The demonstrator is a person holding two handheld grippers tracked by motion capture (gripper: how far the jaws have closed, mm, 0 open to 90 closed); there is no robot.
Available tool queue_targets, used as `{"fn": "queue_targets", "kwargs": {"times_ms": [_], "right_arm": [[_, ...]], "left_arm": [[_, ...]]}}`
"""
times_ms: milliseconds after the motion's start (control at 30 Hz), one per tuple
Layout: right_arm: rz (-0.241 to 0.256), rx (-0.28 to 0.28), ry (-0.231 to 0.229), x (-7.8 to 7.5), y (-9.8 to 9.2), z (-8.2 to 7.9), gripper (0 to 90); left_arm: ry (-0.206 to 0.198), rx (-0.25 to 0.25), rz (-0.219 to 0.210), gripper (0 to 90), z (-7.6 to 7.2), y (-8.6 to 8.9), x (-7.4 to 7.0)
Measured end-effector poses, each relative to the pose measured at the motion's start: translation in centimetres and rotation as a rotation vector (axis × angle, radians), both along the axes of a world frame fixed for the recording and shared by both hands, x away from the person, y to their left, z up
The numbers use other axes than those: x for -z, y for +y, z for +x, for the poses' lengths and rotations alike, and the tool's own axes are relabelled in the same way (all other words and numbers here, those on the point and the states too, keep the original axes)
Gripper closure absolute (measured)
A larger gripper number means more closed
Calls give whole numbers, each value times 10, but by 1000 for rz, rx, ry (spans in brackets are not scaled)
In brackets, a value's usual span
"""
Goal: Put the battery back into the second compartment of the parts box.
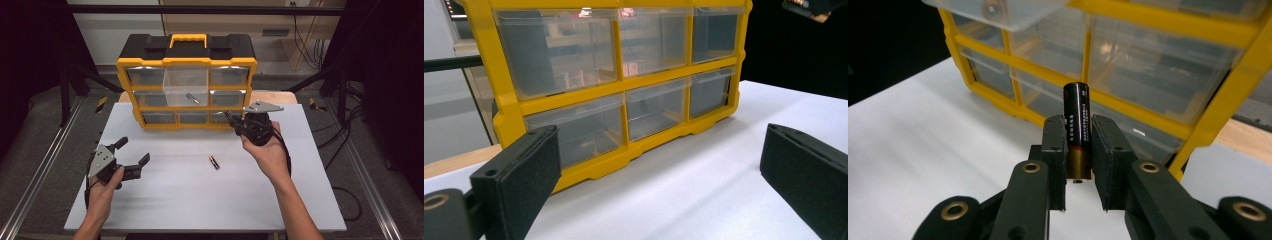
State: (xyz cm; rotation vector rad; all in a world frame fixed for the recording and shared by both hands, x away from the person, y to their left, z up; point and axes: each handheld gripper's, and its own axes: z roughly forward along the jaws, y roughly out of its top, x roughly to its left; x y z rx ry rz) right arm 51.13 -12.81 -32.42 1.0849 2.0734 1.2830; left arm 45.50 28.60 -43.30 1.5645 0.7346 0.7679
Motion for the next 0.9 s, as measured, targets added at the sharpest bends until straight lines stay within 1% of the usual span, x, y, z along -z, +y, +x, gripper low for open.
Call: {"fn": "queue_targets", "kwargs": {"times_ms": [100, 233, 367, 400, 667, 900], "right_arm": [[-5, -5, -12, -8, 1, 0, 773], [0, -8, -24, -19, 3, 0, 772], [-1, -23, -40, -28, 4, 0, 772], [6, -17, -40, -30, 5, 0, 772], [6, -31, -64, -48, 7, 1, 772], [25, -35, -82, -62, 10, 2, 772]], "left_arm": [[0, -2, -2, 25, 0, 0, 0], [0, -3, -4, 24, 0, 0, 0], [-1, -2, -6, 24, -1, 0, 0], [-1, -2, -7, 24, -1, 0, 0], [1, 0, -9, 24, -1, 0, 0], [2, 1, -9, 24, 0, 0, 0]]}}
